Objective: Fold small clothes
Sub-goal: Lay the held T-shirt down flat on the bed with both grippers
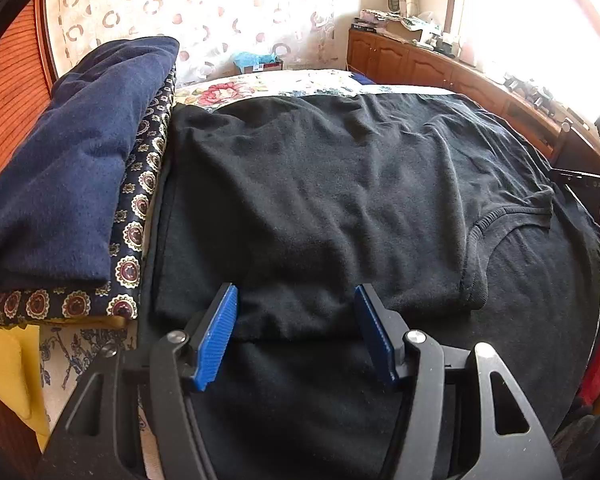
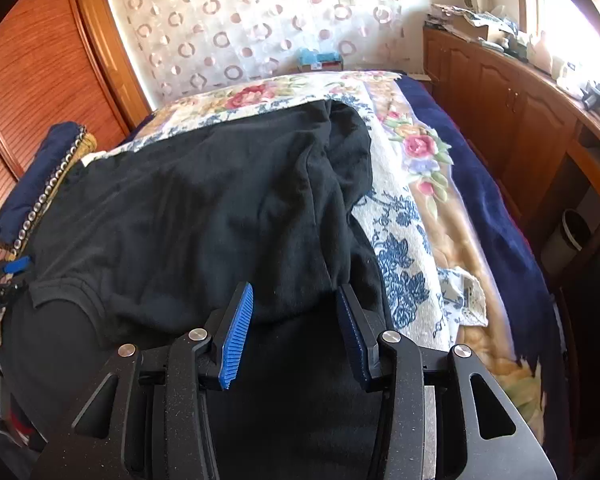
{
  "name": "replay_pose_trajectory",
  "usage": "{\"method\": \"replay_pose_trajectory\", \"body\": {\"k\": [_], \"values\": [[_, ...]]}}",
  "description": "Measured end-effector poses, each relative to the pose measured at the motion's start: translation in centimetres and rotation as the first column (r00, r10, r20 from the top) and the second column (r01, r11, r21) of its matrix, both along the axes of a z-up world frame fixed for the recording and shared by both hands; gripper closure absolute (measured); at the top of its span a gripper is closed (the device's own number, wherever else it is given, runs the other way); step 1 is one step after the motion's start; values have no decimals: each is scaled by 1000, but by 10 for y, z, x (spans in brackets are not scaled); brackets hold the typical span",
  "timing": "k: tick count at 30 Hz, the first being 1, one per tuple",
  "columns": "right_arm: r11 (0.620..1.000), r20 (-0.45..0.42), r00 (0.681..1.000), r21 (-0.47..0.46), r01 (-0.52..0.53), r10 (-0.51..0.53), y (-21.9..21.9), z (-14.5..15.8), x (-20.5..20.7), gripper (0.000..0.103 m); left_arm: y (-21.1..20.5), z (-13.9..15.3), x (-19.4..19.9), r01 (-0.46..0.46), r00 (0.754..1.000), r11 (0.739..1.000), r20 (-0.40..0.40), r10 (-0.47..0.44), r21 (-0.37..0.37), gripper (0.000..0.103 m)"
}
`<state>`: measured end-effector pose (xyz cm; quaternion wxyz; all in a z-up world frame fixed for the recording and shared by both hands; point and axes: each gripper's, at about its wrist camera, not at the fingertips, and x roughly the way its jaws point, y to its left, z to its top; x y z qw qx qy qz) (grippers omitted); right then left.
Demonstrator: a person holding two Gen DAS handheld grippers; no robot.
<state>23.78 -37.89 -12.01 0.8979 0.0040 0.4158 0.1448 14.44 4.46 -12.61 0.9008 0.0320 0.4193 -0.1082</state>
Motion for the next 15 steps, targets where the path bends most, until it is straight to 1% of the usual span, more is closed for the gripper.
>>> {"method": "replay_pose_trajectory", "body": {"k": [3,6,8,12,15], "values": [[1000,-1,1000,-2,-6,6,4,-1,1,60,-1,-1,2,2,1000,1000,-2,-2,3,39],[1000,6,1000,-4,-20,20,12,0,5,60,-3,-2,3,9,1000,1000,-5,-9,7,33],[1000,9,1000,-22,-22,23,18,0,8,60,-4,-3,4,11,1000,1000,-6,-11,9,31],[999,16,1000,-48,-21,22,23,-4,13,59,-4,-3,5,8,1000,1000,-7,-8,9,29],[999,22,1000,-36,-16,17,21,-5,12,59,-3,-4,5,7,1000,1000,-7,-7,8,29]]}}
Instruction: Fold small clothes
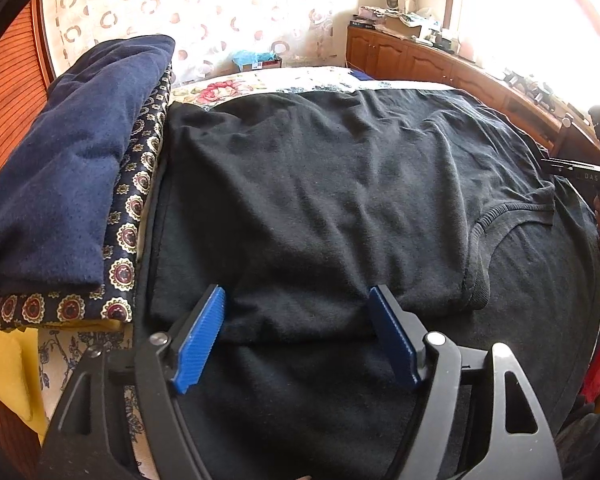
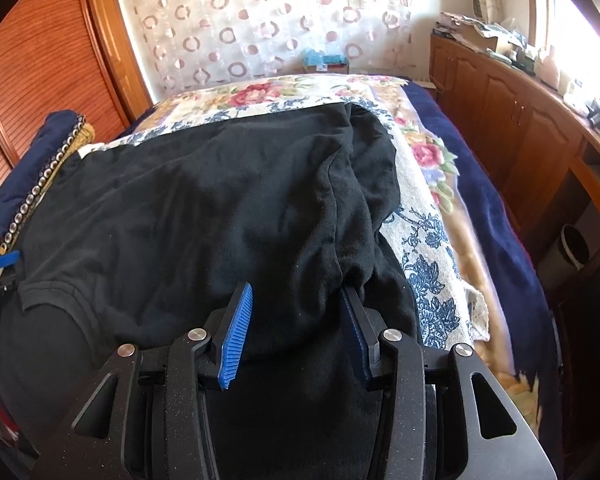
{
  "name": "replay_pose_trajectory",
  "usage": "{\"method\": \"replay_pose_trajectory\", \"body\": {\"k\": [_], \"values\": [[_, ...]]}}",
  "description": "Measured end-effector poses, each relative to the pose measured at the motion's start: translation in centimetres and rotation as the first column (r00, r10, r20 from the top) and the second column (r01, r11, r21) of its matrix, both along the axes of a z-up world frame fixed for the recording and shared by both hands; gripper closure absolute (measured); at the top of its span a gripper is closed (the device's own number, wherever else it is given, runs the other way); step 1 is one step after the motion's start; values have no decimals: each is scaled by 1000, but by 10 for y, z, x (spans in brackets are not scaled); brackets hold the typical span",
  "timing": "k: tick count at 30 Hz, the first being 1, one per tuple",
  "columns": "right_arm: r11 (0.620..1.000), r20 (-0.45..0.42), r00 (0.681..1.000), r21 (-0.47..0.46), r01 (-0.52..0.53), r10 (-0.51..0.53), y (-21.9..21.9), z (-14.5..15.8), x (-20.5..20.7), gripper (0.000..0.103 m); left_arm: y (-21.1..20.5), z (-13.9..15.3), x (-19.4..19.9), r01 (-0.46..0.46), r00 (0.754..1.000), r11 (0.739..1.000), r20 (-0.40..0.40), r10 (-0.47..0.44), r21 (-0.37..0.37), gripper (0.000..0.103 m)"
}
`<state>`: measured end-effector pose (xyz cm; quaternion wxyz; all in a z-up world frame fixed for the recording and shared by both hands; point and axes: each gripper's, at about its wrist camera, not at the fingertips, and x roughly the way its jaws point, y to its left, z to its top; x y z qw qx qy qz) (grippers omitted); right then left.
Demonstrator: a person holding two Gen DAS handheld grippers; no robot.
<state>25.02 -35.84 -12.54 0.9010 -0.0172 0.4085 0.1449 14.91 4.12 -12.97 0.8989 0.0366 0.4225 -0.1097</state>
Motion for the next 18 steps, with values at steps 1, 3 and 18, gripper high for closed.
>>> {"method": "replay_pose_trajectory", "body": {"k": [1,3,18], "values": [[1000,3,1000,2,1,-1,0,0,0,59,0,0,-1,0,1000,1000,1,0,0,29],[1000,12,1000,-23,4,-4,3,-2,-2,59,0,-1,-1,-1,1000,1000,3,1,5,29],[994,27,1000,-109,6,-3,14,-5,-1,56,23,23,-37,-129,989,983,56,137,-127,29]]}}
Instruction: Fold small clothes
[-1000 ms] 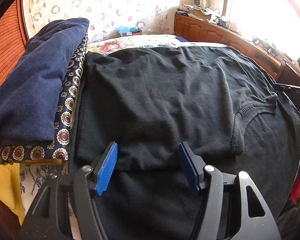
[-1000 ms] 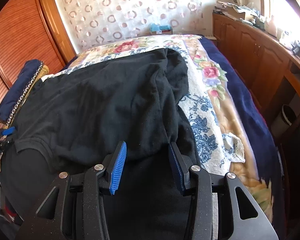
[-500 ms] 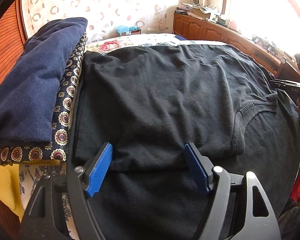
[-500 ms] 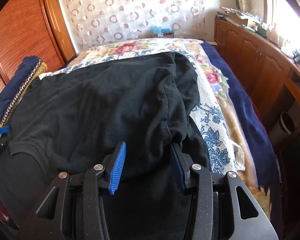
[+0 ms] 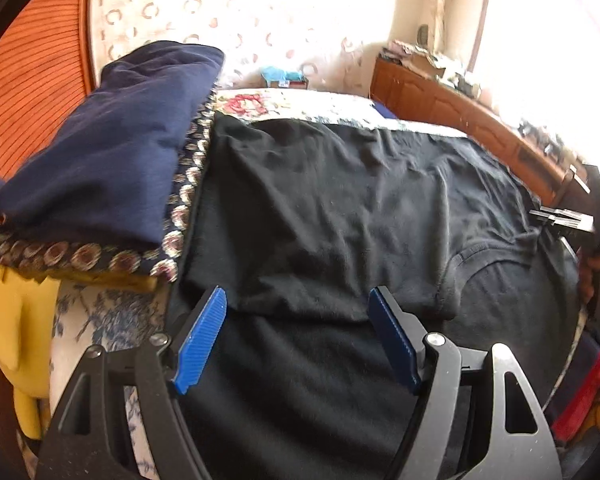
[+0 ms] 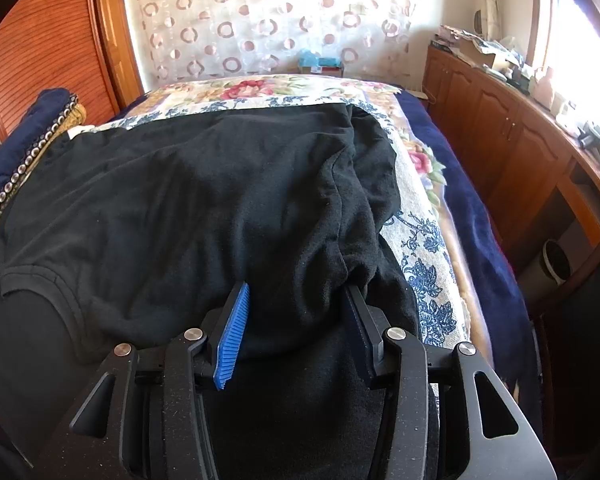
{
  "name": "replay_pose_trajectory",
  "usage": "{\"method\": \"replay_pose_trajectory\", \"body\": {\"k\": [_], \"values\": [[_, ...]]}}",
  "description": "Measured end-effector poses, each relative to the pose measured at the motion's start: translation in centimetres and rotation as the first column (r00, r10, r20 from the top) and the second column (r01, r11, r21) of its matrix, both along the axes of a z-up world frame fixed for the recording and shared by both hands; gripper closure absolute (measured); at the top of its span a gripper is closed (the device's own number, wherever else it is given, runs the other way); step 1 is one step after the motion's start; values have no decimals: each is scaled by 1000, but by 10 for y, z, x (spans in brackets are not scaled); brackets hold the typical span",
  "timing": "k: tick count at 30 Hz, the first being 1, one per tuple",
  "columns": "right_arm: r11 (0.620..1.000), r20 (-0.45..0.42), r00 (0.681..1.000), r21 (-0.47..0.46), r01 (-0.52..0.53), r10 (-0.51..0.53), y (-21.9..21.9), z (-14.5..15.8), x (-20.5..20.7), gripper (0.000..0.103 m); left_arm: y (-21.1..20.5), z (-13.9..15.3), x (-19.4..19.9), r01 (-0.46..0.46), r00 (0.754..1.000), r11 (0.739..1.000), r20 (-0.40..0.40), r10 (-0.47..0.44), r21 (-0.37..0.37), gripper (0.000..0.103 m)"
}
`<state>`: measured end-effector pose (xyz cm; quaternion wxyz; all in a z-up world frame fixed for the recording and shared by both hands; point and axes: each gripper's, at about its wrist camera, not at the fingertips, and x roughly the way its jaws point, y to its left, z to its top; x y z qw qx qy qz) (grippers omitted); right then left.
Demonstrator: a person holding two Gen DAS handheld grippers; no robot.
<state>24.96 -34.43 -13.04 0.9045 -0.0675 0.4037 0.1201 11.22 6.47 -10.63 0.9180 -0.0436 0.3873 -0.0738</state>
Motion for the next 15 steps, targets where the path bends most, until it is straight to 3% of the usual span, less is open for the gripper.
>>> {"method": "replay_pose_trajectory", "body": {"k": [5,15], "values": [[1000,0,1000,-1,0,0,0,0,0,56,13,-5,-7,-29,1000,999,-11,29,-27,49],[1000,0,1000,-1,0,0,0,0,0,56,27,-20,11,-86,994,994,-71,81,-62,50]]}}
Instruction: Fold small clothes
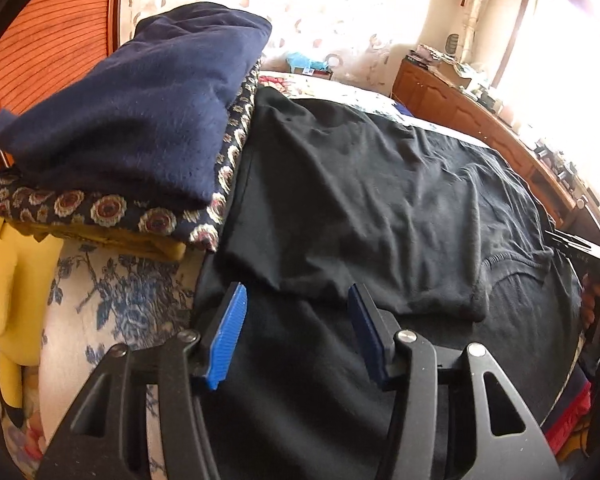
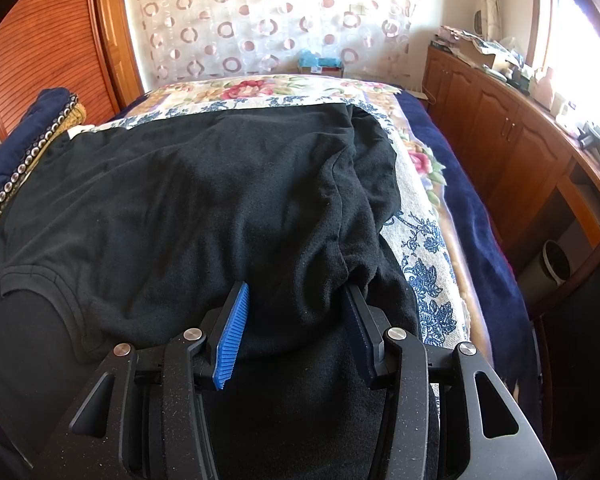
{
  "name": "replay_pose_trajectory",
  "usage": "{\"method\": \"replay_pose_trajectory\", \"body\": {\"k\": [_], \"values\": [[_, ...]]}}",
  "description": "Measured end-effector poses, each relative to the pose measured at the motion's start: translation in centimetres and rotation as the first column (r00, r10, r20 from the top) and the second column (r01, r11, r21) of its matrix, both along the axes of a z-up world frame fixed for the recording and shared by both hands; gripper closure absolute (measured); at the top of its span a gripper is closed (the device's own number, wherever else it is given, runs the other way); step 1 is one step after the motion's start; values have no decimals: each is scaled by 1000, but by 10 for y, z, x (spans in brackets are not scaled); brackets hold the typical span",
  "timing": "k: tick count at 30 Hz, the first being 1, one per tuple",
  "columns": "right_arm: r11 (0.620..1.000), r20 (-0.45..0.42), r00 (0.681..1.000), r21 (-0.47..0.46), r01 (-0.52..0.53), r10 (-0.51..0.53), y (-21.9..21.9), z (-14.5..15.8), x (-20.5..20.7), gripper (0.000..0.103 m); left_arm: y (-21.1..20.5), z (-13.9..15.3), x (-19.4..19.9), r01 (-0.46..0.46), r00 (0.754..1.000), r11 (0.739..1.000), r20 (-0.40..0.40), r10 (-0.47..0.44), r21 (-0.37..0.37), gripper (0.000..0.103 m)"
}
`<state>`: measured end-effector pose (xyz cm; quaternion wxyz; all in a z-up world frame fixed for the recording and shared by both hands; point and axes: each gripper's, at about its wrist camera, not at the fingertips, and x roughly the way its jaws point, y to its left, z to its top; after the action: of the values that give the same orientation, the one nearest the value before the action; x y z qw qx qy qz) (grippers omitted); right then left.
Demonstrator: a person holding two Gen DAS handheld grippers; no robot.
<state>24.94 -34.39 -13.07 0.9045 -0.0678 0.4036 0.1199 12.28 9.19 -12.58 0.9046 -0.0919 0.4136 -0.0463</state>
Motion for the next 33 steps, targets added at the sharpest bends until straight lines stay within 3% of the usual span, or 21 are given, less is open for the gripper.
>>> {"method": "replay_pose_trajectory", "body": {"k": [7,10,14,17,21,29,30,31,33], "values": [[1000,1,1000,-1,0,0,0,0,0,56,10,1,13,-5,1000,1000,-5,5,-27,52],[1000,1,1000,-1,0,0,0,0,0,56,9,1,16,-11,1000,1000,-4,11,-4,69],[1000,1,1000,0,0,0,0,0,0,56,16,0,17,-15,1000,999,-4,15,-30,93],[1000,1,1000,-1,0,0,0,0,0,56,16,1,16,-7,1000,1000,7,8,-25,101],[1000,1,1000,-1,0,0,0,0,0,56,4,15,4,17,997,1000,77,-18,13,102],[1000,-6,1000,26,-3,3,-3,1,1,56,-8,44,-18,45,983,999,176,-46,6,102],[1000,-5,1000,28,-4,4,-3,2,1,57,-8,47,-21,48,981,999,185,-49,11,102],[1000,-4,1000,29,-4,4,-3,3,2,64,-7,50,-23,49,980,999,192,-51,16,102],[999,8,1000,44,-7,7,-6,6,1,88,-8,55,-26,57,977,998,203,-60,22,102]]}}
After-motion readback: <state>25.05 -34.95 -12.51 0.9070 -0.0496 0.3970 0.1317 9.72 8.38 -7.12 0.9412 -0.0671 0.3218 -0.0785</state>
